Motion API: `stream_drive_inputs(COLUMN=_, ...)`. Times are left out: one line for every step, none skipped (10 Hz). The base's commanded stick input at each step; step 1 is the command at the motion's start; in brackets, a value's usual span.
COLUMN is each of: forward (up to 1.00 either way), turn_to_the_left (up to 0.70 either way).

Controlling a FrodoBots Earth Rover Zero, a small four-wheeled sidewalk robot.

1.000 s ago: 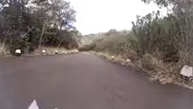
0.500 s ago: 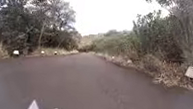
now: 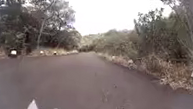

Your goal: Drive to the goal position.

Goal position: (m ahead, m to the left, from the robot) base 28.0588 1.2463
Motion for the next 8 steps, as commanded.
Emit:
stream_drive_inputs(forward=0.5, turn_to_the_left=0.0)
stream_drive_inputs(forward=0.5, turn_to_the_left=0.0)
stream_drive_inputs(forward=0.5, turn_to_the_left=0.0)
stream_drive_inputs(forward=0.5, turn_to_the_left=0.0)
stream_drive_inputs(forward=0.5, turn_to_the_left=0.0)
stream_drive_inputs(forward=0.5, turn_to_the_left=0.0)
stream_drive_inputs(forward=0.5, turn_to_the_left=0.0)
stream_drive_inputs(forward=0.5, turn_to_the_left=0.0)
